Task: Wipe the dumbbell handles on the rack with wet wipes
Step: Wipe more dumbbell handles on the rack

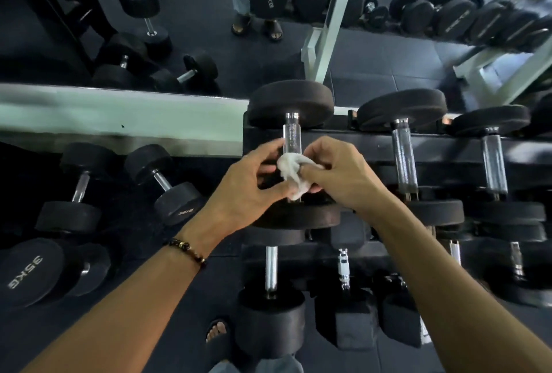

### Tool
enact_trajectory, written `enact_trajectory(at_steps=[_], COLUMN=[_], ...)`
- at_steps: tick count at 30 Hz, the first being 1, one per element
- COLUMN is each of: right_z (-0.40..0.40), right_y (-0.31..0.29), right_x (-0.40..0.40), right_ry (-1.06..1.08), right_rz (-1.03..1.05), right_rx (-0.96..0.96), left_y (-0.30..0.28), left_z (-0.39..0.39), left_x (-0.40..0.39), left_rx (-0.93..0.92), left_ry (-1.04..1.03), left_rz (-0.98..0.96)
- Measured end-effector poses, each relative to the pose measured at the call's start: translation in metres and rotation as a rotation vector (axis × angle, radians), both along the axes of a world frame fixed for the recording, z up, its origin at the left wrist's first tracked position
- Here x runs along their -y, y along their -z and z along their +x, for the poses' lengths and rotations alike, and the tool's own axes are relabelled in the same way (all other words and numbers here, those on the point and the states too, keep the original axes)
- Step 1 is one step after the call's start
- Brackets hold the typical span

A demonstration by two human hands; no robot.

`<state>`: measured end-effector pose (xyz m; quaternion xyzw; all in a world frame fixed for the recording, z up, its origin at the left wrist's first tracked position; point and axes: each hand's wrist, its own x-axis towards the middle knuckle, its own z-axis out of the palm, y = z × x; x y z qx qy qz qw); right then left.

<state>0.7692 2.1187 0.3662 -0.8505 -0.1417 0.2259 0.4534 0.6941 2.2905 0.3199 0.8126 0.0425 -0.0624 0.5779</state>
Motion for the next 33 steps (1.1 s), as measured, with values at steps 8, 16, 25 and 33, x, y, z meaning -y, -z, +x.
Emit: enact_trajectory(at_steps=[8,16,25,33], right_z=[-0.026,-0.047,-0.056,-0.057], right_y=[0.013,0.041,0.05,0.054], right_x=[0.001,0.013,0.02,0.02], right_ry=[0.346,0.347,0.226,0.244], right_rz=[0.176,-0.111,-0.136,-0.1], right_rx=[-0.152,0.032,-0.079,-0.059], left_y=[0.003,0.019,0.025,0.025], left_z=[-0.003,0.062,0.072,0.051], left_x=[-0.006,0.008,0.016,0.024], left_rx=[0.165,0.138,-0.131,-0.226], left_ry=[-0.254,-0.424,-0.526,-0.564], left_rz=[0.047,0.277,-0.294,-0.406])
